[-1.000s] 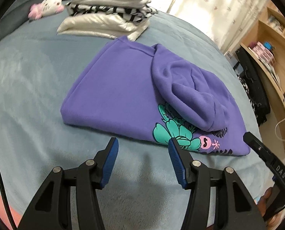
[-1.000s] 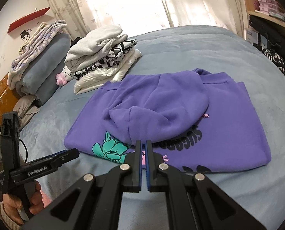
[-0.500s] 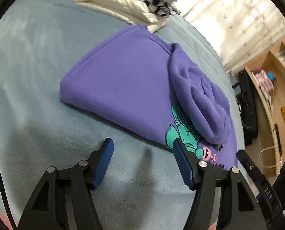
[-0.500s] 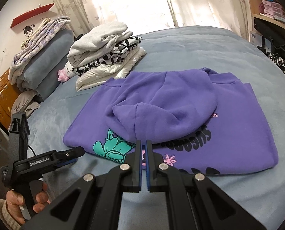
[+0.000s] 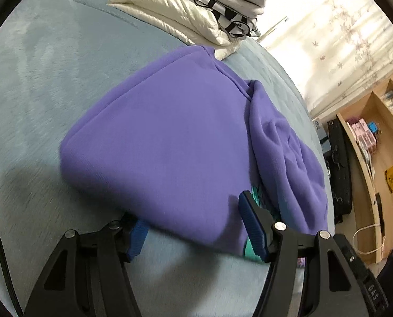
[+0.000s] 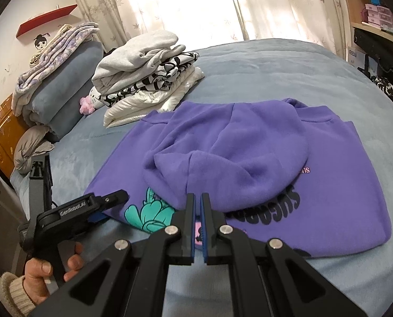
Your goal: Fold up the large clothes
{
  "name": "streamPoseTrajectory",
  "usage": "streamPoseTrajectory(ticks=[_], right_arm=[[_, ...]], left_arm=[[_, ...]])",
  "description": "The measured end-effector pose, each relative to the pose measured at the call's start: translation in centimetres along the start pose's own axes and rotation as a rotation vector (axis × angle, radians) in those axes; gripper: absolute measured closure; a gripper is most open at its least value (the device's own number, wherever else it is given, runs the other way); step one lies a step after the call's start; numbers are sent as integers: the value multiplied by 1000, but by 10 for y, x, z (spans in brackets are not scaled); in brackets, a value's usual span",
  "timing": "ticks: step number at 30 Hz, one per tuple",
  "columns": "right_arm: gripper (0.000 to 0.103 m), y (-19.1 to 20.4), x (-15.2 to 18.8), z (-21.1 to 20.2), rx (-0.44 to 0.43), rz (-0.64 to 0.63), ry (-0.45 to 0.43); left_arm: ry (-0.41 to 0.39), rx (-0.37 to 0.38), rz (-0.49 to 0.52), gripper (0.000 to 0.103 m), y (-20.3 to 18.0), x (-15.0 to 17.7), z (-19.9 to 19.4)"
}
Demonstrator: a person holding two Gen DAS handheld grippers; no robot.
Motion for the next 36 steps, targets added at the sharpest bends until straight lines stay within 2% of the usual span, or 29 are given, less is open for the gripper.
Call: streamPoseTrajectory(ticks=[7, 11, 12, 17, 25, 31, 36], right_arm=[[100, 2, -31, 15, 47, -21, -24], [100, 4, -51, 34, 102, -55, -29], [100, 4, -52, 39, 109, -59, -21], [100, -4, -35, 85, 150, -50, 108], [100, -10, -22, 91, 107, -24, 93], [101, -25, -21, 91, 14, 40, 105], [101, -42, -19, 86, -85, 115, 138]], left_arm=[[-29, 18, 29, 41, -5, -26, 10], [-47, 21, 34, 59, -1, -38, 13], [-52, 21, 36, 61, -1, -40, 13], [-108, 8, 92, 75, -7, -41, 1], [-222, -76, 278, 81, -57, -39, -20], [-306, -151, 509, 83, -117, -24, -34], [-341, -133, 680, 83, -179, -7, -38]])
Point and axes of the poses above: each gripper's, at about its wrist camera, not at the fingertips, and z roughly the way its jaws point, y to its left, x to its underside, the point moved 5 cm from there along z, roughly the way its jaws point, and after that the axes turned 11 degrees about y, right-handed, at the moved point
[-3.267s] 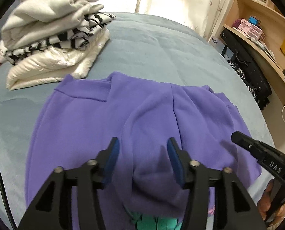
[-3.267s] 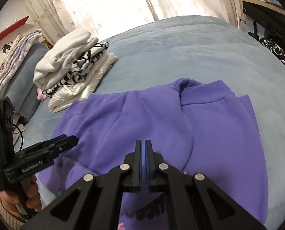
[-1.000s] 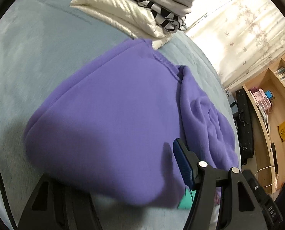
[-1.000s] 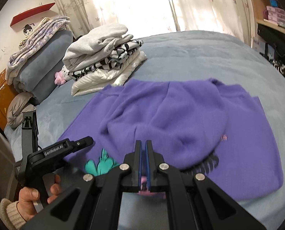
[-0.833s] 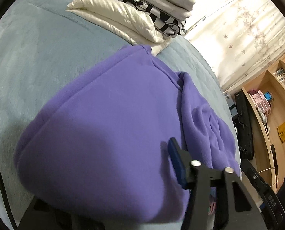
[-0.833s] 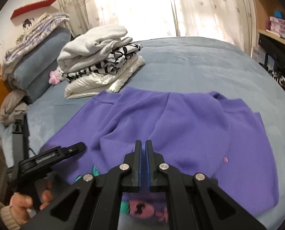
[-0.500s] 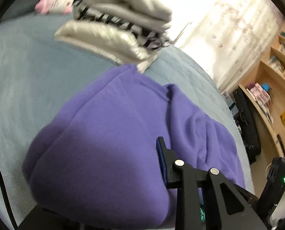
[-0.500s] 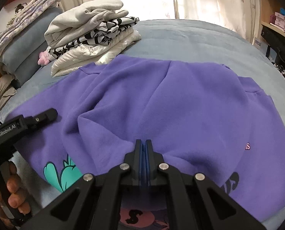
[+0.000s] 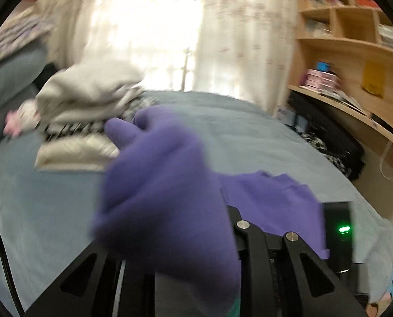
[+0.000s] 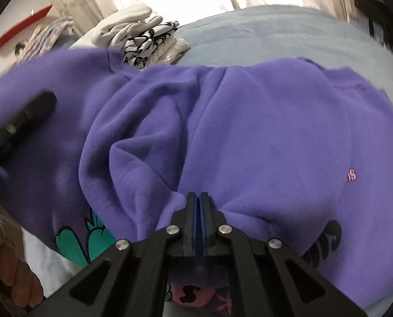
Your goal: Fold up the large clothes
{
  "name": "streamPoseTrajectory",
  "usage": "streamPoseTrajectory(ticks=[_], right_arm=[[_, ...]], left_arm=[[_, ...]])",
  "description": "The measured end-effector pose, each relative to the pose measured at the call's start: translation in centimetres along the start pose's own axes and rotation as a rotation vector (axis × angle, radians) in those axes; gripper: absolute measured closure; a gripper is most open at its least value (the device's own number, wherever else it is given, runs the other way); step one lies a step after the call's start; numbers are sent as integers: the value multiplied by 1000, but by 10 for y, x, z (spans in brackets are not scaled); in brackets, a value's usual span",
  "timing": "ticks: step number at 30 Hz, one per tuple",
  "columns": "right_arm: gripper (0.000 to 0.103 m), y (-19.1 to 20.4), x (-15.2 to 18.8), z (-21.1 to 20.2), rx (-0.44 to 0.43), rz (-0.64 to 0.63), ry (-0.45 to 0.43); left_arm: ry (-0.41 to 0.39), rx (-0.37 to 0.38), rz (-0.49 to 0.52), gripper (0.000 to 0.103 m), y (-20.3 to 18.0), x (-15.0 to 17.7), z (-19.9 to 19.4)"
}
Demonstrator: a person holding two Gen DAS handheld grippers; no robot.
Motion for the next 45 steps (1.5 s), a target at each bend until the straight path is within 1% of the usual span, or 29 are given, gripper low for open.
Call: streamPoseTrajectory(ticks=[6, 8, 9, 10, 11, 12, 14, 16, 17, 20, 21, 23, 25, 27, 30, 32, 33, 34, 35, 36, 37, 38, 39, 40, 42, 45], right_arm=[[102, -24, 0, -18, -147, 69, 84], [101, -39, 2, -34, -226, 116, 122], [101, -46, 3, -42, -250, 136, 129], [101, -58, 5, -57, -257, 155, 117], [101, -68, 6, -70, -242, 163, 91], [101, -83, 8, -88, -201, 172, 49], [101, -115, 12, -123, -88, 203, -37], [101, -145, 17, -151, -14, 250, -107], [101, -163, 22, -166, 13, 286, -145], [101, -199, 35, -191, 33, 375, -207], [101, -208, 39, -194, 37, 395, -215], [101, -223, 45, -194, 48, 438, -224], [101, -233, 53, -189, 56, 467, -206], [101, -237, 57, -182, 66, 470, -187], [101, -237, 62, -177, 62, 457, -168], [101, -235, 64, -175, 56, 449, -157], [101, -235, 61, -172, 49, 443, -145], [101, -234, 60, -169, 46, 437, -135], [100, -232, 59, -167, 45, 430, -124], [96, -231, 61, -164, 41, 426, -114], [87, -229, 61, -162, 36, 428, -105], [81, -229, 61, -159, 20, 440, -94], [68, -230, 62, -158, 3, 450, -90], [58, -232, 63, -158, -21, 467, -91], [54, -235, 64, -160, -58, 495, -104], [53, -240, 65, -164, -104, 532, -119]], left_arm=[[-20, 62, 124, 83, -66, -23, 5], [-23, 81, 158, 83, -85, -28, 8], [-21, 89, 184, 83, -97, -31, 11], [-17, 94, 200, 83, -106, -31, 13], [-2, 101, 226, 83, -118, -31, 19], [13, 109, 247, 83, -130, -29, 25], [41, 125, 283, 83, -152, -24, 37], [64, 139, 315, 83, -175, -18, 47], [82, 149, 341, 83, -188, -12, 54], [166, 145, 446, 83, -225, 12, 83], [189, 137, 469, 83, -234, 21, 90], [275, 99, 528, 83, -248, 43, 118], [336, 60, 563, 83, -255, 59, 141], [323, 27, 601, 82, -262, 63, 145], [321, 27, 611, 80, -264, 61, 142], [326, 41, 607, 76, -262, 59, 140], [327, 52, 605, 72, -264, 58, 137], [328, 73, 603, 62, -264, 56, 132], [335, 102, 602, 47, -264, 56, 128], [340, 123, 600, 39, -265, 56, 122], [345, 162, 599, 28, -267, 56, 114], [341, 185, 600, 25, -267, 56, 108], [334, 200, 604, 24, -267, 56, 104], [320, 210, 609, 24, -267, 55, 94], [313, 250, 590, 24, -263, 52, 79], [313, 312, 505, 24, -248, 42, 59]])
Point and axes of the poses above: each gripper's, at about its wrist camera, not at the fingertips, and z roughly the way its jaws point, y to its left, x to its underside, the point moved 5 cm from there along z, roughly the way its jaws point, and after that the axes turned 11 degrees about y, right-handed, at the moved point
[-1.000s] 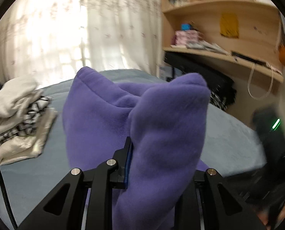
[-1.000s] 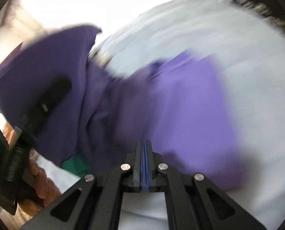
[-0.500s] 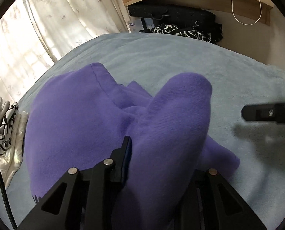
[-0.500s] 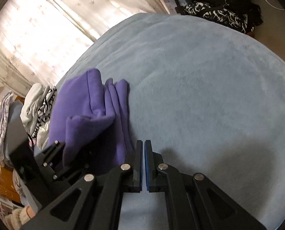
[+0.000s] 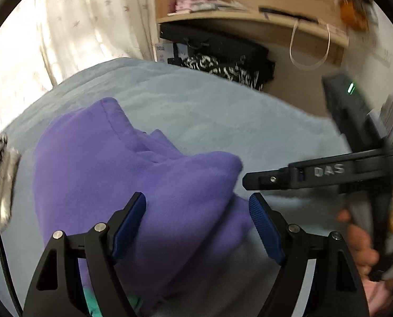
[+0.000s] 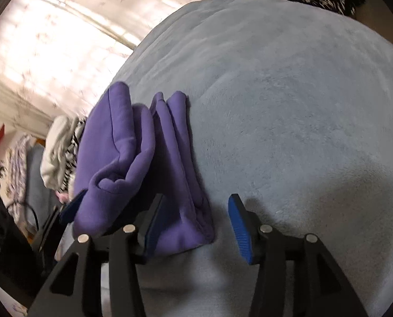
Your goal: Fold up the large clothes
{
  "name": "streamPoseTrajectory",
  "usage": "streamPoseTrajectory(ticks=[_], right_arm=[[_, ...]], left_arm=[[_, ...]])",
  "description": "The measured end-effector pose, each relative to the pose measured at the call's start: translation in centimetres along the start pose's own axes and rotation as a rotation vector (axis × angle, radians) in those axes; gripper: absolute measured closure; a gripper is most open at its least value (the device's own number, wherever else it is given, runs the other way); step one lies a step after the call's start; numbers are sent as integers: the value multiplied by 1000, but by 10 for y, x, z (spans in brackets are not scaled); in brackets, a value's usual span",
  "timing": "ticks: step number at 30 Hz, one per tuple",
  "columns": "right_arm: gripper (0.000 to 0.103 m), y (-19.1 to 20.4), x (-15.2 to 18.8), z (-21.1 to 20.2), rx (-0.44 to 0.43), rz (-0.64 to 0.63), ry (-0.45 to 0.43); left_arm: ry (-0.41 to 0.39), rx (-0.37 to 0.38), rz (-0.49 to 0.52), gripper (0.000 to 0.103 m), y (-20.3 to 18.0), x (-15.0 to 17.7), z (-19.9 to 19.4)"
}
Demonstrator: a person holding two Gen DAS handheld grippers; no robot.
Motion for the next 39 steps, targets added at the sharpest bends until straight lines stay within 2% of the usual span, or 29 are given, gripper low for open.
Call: streamPoseTrajectory(ticks=[3, 6, 9, 11, 13, 16, 19, 23, 27, 29, 30, 31, 32, 33, 39], right_arm=[[52, -1, -1, -5, -71, 31, -4], [48, 1, 1, -4, -97, 46, 3], [48, 4, 3, 0, -132, 47, 27], [48, 9, 6, 0, -182, 45, 43], [42, 14, 8, 1, -225, 42, 56], [28, 23, 14, 1, -286, 23, 77], [28, 28, 18, -6, -273, 1, 56], [28, 40, 13, -13, -276, -50, 26], [28, 59, -2, 6, -309, -65, 78], [28, 69, -10, 24, -265, -72, 102], [32, 74, -14, 33, -247, -79, 113], [49, 78, -17, 40, -229, -86, 108], [60, 83, -21, 45, -211, -102, 94], [80, 84, -24, 47, -178, -115, 74], [86, 71, -15, 29, -85, -133, -9]], left_arm=[[-23, 17, -90, 24, 23, 4, -20], [-54, 27, -184, 24, 52, 6, -36], [-77, -34, -272, 24, 86, 12, -45], [-59, -71, -324, 24, 106, 16, -42], [-40, -101, -363, 24, 123, 21, -37], [-14, -153, -386, 24, 146, 27, -25], [10, -159, -407, 24, 164, 29, -11], [18, -74, -449, 22, 177, 30, 0], [12, -65, -436, 22, 172, 30, 5], [17, -63, -416, 22, 168, 28, 7], [21, -61, -408, 22, 165, 26, 7], [27, -64, -395, 22, 164, 24, 9], [30, -82, -380, 22, 162, 21, 10], [31, -99, -368, 22, 161, 18, 10], [57, -144, -224, 19, 133, -6, 21]])
Point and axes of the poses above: each gripper's, at about its wrist camera, not at the fingertips, and z roughly the way its jaws point, y to its left, x to its underside, the point moved 5 cm from there along z, roughly the way its jaws point, and after that the axes turned 11 degrees about y, right-handed, at the moved point
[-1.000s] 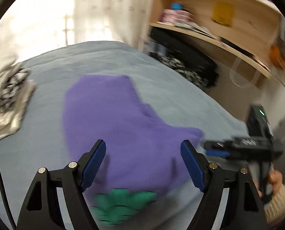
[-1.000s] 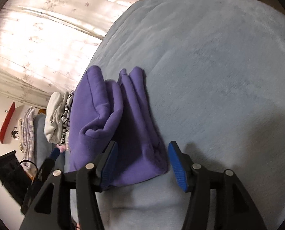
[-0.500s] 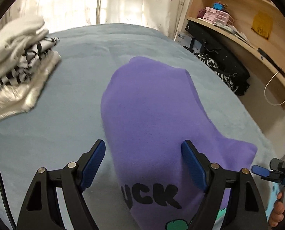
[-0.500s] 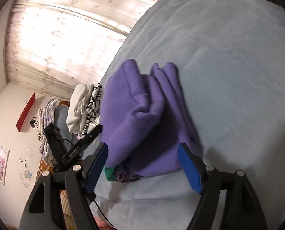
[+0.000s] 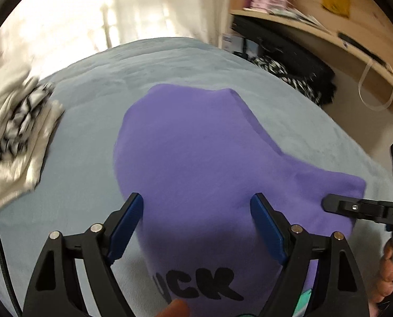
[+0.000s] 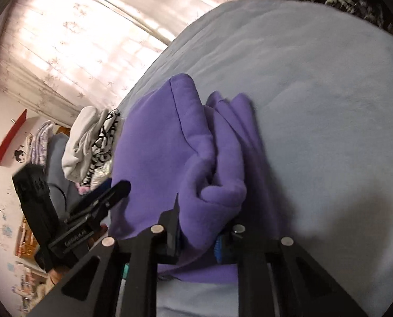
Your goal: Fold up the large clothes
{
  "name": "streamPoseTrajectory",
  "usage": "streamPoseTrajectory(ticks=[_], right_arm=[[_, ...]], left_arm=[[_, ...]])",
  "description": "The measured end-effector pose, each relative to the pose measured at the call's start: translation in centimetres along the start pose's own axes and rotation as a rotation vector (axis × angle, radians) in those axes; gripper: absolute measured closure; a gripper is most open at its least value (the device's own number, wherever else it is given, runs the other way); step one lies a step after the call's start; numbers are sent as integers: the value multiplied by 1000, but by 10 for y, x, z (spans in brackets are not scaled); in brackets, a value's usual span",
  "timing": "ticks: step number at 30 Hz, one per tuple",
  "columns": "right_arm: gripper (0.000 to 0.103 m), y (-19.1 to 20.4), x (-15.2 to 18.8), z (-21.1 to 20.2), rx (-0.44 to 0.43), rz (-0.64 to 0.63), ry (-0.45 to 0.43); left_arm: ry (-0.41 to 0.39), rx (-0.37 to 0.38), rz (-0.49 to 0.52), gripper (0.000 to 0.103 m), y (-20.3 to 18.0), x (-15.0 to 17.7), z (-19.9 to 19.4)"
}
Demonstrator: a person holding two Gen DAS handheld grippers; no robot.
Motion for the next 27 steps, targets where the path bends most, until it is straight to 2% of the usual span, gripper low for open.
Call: streamPoseTrajectory(ticks=[2, 6, 9, 16, 27], right_arm=[[87, -7, 8, -10, 16, 5, -10], [87, -25, 17, -5, 54, 41, 28], [87, -34, 22, 6, 51, 81, 57], [87, -42, 31, 33, 121, 60, 65], [87, -45, 32, 33, 96, 62, 58]], left_arm=[[0, -22, 74, 11, -18, -4, 3], [34, -93, 194, 4, -46, 0, 16], [69, -121, 228, 1, -53, 4, 23], [92, -141, 242, 0, -55, 7, 42], [79, -131, 218, 0, -53, 9, 47]])
Point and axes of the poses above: each gripper's, at about its wrist camera, not at the fingertips, and z roughly the way its jaws point, y to its left, x to its underside, the point moved 5 cm from there along z, roughly the way its jaws point, and after that the axes turned 11 degrees about y, right-handed, at the moved point
